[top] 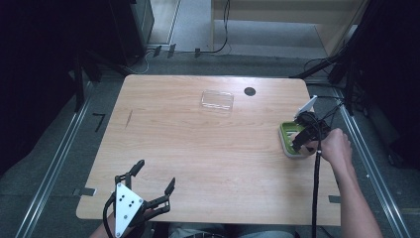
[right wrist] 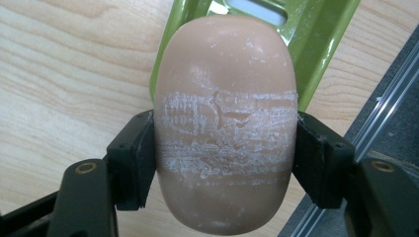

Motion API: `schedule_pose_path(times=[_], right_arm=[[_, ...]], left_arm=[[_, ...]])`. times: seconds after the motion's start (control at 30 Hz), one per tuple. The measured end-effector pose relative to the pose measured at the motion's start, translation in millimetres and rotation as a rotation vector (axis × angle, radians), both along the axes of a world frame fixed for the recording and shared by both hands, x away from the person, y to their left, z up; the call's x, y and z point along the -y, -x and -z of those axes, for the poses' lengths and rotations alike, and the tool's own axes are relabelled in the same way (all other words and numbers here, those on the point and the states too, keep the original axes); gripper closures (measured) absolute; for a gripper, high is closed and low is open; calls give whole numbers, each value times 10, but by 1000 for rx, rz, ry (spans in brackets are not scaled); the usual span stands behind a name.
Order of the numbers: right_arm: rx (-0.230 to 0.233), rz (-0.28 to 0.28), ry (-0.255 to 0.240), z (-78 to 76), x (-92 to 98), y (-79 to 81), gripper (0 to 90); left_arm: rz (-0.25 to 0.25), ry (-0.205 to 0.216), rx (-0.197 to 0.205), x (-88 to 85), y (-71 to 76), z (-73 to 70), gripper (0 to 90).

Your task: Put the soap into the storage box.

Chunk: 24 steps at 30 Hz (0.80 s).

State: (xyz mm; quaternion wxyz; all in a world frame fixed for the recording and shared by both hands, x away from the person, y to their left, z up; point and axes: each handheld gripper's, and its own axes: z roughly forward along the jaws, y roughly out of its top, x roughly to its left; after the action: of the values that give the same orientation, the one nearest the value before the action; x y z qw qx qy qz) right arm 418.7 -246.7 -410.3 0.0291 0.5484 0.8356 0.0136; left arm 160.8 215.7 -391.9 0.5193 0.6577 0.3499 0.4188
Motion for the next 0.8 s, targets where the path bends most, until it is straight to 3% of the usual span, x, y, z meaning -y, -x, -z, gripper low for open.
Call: schedule_pose_path(times=[0.8], right_arm=[[46, 104, -30, 71, 83, -194, 335]], left_arm=[[2, 2, 1, -3, -1, 0, 99]])
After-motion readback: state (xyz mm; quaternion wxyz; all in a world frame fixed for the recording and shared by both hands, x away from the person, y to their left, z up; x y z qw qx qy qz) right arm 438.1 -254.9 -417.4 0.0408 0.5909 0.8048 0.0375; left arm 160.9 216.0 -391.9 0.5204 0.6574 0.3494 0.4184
